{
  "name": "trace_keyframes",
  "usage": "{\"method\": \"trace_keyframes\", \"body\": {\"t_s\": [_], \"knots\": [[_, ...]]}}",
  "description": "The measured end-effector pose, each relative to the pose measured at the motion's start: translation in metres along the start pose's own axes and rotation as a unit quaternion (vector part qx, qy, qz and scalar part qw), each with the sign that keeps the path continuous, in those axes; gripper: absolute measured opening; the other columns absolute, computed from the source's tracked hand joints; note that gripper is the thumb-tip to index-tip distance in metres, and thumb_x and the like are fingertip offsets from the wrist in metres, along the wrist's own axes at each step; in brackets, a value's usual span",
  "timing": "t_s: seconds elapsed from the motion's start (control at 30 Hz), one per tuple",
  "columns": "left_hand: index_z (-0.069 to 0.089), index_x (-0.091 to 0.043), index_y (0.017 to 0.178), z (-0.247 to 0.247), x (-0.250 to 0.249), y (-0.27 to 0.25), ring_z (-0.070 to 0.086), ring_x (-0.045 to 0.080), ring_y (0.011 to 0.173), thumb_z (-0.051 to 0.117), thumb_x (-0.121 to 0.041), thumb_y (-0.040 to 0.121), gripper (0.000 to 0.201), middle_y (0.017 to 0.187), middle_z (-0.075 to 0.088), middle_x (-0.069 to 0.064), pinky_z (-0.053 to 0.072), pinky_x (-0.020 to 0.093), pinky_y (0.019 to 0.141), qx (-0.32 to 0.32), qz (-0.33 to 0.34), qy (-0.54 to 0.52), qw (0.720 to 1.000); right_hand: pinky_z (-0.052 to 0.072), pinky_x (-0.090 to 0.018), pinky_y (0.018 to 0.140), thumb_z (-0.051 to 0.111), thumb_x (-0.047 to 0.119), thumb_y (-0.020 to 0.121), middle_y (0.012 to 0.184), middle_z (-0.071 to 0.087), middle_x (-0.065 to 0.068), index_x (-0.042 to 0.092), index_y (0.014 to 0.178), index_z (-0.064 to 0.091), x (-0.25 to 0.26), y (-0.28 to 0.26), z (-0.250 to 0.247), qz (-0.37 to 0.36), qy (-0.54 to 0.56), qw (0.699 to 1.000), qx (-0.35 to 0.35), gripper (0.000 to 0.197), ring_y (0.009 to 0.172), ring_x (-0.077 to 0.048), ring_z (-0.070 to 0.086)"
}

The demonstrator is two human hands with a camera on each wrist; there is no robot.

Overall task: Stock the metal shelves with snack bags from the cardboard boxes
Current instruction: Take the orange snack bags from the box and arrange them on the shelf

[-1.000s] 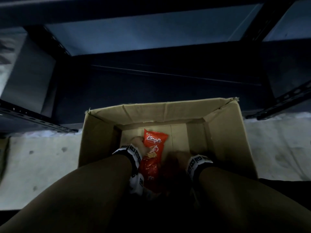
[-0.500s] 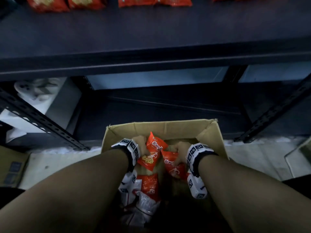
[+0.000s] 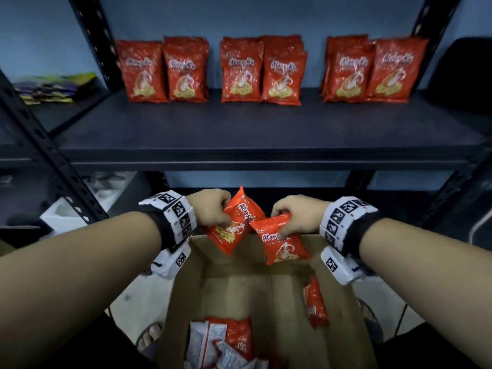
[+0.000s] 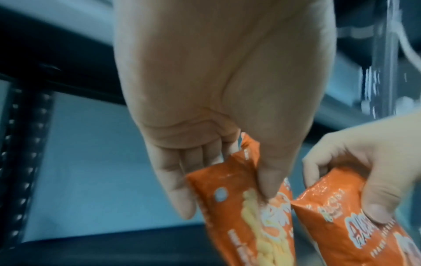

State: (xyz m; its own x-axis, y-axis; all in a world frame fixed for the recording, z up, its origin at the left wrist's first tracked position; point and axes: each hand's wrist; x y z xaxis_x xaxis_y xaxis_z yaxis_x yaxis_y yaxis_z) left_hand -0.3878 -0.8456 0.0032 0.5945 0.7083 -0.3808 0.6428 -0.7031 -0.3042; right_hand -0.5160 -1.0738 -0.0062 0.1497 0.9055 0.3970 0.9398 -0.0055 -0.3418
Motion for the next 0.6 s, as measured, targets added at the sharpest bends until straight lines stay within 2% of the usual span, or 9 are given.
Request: {"method": "trace_keyframes", "body": {"t_s": [0.07,0.13,0.23,0.4,0.5,0.6], "knots": [[0.059,-0.028,0.099,-0.008,0.002,-0.003,0.069,0.01,0.086,0.081,-0.029,0.079,0.03,0.098,0.072,-0.007,0.058,0.033,0.076,-0.021,0.005,-0.03,0.999,0.059,-0.032,0.08,0.088,0.033,0.075,0.097,0.073,0.011,0.031,0.103,0.071,0.006,-0.008,-0.017,-0.018,0.032,0.999,-0.023,0.033,0.086,-0.006,0.07],[0.062,-0.025,0.103,-0.013,0.005,-0.006,0.071,0.011,0.087,0.082,-0.029,0.079,0.032,0.097,0.073,-0.007,0.059,0.034,0.082,-0.046,0.013,-0.055,0.997,0.06,-0.029,0.077,0.088,0.034,0.075,0.094,0.075,0.012,0.031,0.102,0.072,0.012,-0.014,-0.031,-0.031,0.045,0.998,-0.044,0.031,0.082,-0.003,0.071],[0.061,-0.022,0.1,-0.02,0.008,-0.01,0.071,0.014,0.086,0.083,-0.028,0.082,0.029,0.095,0.073,-0.005,0.058,0.032,0.079,-0.069,0.023,-0.075,0.995,0.059,-0.028,0.074,0.09,0.032,0.074,0.093,0.075,0.009,0.028,0.099,0.073,0.021,-0.021,-0.05,-0.057,0.067,0.993,-0.083,0.031,0.08,-0.004,0.071],[0.06,-0.018,0.096,-0.031,0.016,-0.017,0.074,0.011,0.08,0.085,-0.027,0.083,0.029,0.091,0.076,-0.003,0.058,0.028,0.07,-0.054,0.025,-0.119,0.991,0.059,-0.029,0.077,0.091,0.033,0.075,0.095,0.076,0.008,0.026,0.098,0.073,0.036,-0.038,-0.089,-0.096,0.117,0.979,-0.135,0.029,0.084,-0.006,0.073],[0.062,-0.015,0.099,-0.035,0.019,-0.019,0.076,0.017,0.084,0.084,-0.021,0.084,0.028,0.094,0.078,0.002,0.062,0.039,0.082,-0.044,0.025,-0.156,0.986,0.057,-0.027,0.077,0.09,0.028,0.078,0.094,0.077,0.0,0.018,0.097,0.074,0.042,-0.044,-0.109,-0.12,0.197,0.946,-0.227,0.028,0.083,-0.01,0.074],[0.062,-0.015,0.102,-0.038,0.018,-0.02,0.076,0.014,0.086,0.083,-0.021,0.085,0.028,0.098,0.078,0.0,0.063,0.04,0.085,-0.028,0.022,-0.177,0.984,0.057,-0.035,0.081,0.089,0.03,0.079,0.092,0.077,-0.003,0.018,0.095,0.074,0.036,-0.04,-0.123,-0.116,0.281,0.891,-0.336,0.025,0.084,-0.016,0.074]]}}
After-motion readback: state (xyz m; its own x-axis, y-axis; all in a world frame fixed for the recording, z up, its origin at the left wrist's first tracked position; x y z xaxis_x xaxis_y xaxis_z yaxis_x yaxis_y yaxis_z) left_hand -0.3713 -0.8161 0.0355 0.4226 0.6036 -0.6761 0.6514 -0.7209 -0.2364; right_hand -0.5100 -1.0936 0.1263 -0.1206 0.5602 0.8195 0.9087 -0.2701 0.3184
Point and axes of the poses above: each hand's wrist, its own y-axis towards the middle knuckle, its own z-axis out of the palm, x = y × z
